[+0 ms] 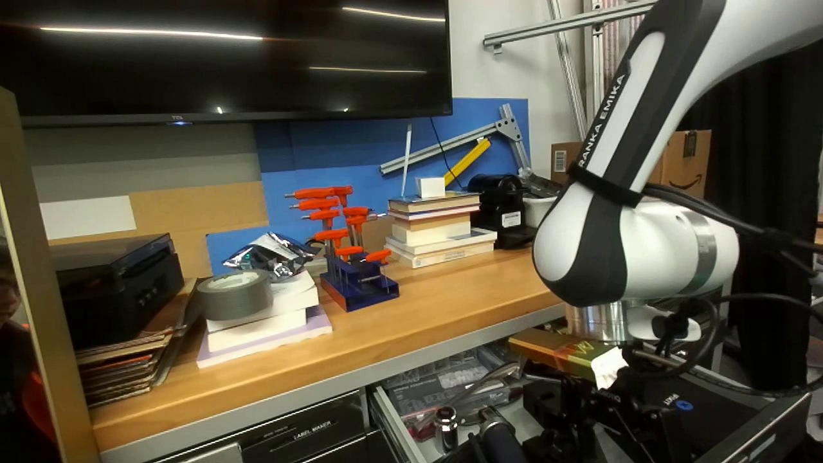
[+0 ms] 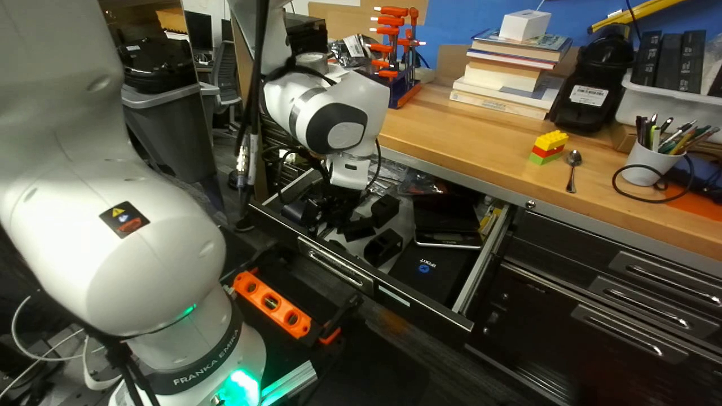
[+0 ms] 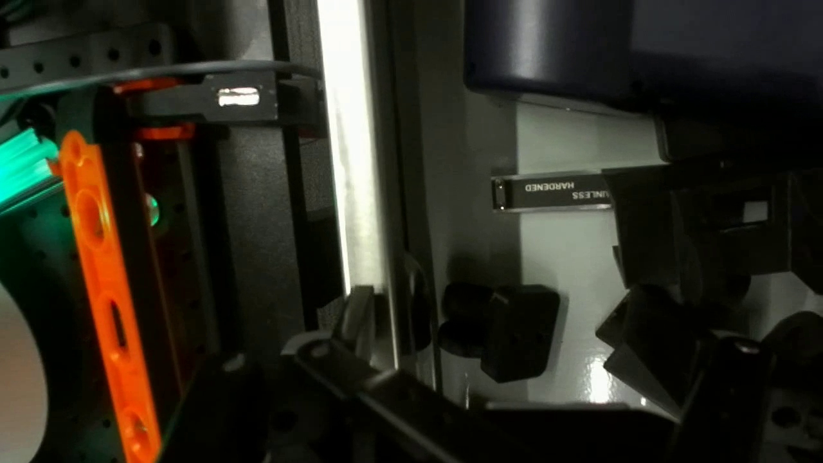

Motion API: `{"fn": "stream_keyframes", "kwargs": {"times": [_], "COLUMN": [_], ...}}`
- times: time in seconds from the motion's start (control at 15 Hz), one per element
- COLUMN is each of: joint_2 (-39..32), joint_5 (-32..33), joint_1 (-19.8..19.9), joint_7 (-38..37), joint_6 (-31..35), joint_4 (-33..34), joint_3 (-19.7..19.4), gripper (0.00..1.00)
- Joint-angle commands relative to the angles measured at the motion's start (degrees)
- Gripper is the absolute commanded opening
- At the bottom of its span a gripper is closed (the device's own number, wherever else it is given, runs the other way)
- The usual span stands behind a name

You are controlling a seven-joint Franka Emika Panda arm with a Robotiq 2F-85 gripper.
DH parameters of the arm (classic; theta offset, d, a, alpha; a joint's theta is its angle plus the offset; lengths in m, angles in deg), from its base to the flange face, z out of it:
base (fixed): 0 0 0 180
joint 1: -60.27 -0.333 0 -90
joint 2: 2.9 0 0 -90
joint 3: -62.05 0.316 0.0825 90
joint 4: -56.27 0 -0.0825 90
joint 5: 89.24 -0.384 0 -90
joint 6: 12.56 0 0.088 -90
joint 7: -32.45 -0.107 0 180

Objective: Put the three black objects in the open drawer then close the drawer

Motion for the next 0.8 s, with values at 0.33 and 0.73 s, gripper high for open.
{"fn": "stream_keyframes", "kwargs": {"times": [0.33, 0.73], "joint_2": [-2.9, -10.2], "joint_5": [-5.8, -13.0], "joint_1": [-1.0, 0.7], "joint_7": [5.2, 16.9], "joint_6": [5.4, 27.0], "joint_4": [0.1, -0.4], "joint_3": [0.9, 4.9], "gripper": [1.0, 1.0]}}
